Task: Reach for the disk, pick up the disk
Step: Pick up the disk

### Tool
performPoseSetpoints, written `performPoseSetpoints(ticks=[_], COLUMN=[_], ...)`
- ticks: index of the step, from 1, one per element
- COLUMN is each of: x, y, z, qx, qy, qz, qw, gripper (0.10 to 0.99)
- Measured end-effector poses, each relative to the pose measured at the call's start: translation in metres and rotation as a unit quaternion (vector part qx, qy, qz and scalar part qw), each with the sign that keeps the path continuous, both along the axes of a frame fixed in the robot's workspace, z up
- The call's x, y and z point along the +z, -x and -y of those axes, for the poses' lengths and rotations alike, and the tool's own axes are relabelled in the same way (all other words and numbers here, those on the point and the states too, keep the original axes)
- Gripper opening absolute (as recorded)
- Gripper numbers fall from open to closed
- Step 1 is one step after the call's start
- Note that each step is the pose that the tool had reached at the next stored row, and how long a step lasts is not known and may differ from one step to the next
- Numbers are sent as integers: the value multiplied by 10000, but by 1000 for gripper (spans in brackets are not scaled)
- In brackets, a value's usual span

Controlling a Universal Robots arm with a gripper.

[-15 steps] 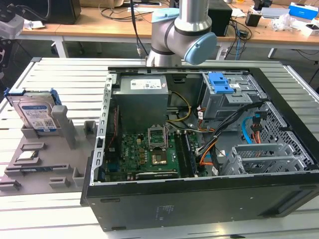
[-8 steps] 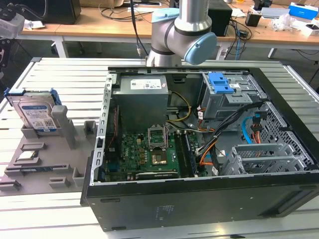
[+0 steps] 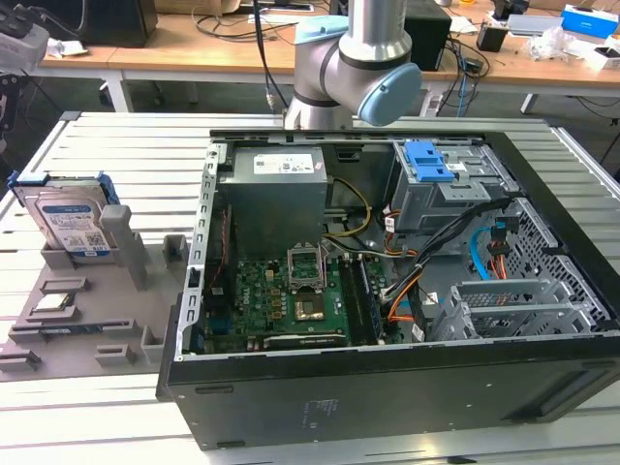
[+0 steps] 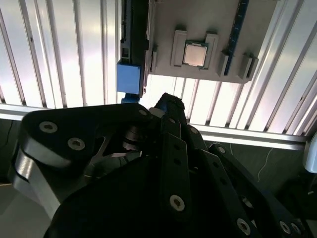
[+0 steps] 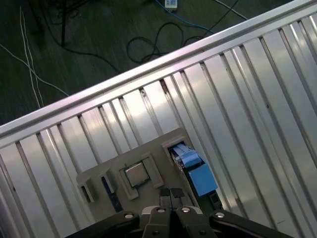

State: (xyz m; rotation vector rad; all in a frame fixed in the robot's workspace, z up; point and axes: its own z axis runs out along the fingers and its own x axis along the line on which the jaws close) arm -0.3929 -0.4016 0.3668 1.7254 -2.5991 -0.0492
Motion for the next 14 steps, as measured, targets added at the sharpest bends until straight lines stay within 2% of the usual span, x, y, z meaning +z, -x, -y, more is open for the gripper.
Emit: performPoseSetpoints(ticks=[7,14], x=[0,0], y=[0,0], z=[0,0], qx=[262,574], qy=[0,0], qz=[0,0], qw=[9997,9984], gripper=[106,106])
